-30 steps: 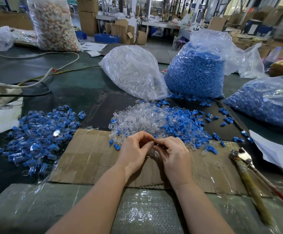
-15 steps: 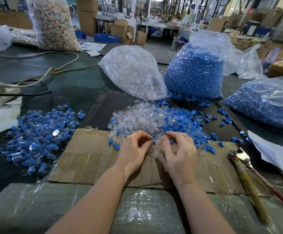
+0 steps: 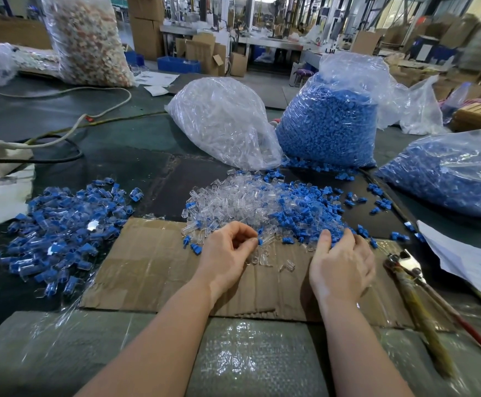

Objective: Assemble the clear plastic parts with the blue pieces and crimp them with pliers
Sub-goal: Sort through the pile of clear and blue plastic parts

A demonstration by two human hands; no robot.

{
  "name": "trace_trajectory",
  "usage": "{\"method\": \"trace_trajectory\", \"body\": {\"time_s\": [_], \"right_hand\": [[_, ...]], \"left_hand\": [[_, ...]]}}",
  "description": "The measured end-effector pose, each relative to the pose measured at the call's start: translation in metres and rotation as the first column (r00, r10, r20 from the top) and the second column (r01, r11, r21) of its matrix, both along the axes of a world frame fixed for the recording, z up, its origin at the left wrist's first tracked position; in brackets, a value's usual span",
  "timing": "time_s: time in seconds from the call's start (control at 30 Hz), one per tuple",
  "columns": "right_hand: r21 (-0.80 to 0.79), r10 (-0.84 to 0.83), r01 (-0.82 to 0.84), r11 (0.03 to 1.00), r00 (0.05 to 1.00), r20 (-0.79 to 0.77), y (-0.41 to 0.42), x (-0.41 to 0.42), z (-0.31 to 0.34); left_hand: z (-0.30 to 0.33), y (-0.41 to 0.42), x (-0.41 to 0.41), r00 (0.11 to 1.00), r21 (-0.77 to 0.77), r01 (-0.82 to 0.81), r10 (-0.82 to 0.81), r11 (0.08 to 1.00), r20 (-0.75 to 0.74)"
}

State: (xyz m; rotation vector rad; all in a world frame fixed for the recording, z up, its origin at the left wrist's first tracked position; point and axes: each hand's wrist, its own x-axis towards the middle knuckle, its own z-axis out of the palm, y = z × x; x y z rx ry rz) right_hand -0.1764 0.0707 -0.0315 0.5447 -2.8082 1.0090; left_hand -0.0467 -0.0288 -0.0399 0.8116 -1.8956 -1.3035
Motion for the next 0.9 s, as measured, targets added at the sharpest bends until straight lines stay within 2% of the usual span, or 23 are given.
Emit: {"method": "trace_trajectory", "body": {"time_s": [0.9], "right_hand": [[0.130, -0.055, 0.054, 0.990, 0.999, -0.001, 0.013, -0.017, 0.007]], "left_hand": [[-0.002, -0.002, 0.000, 1.000, -0.064, -0.002, 0.004, 0.998, 0.028]]}}
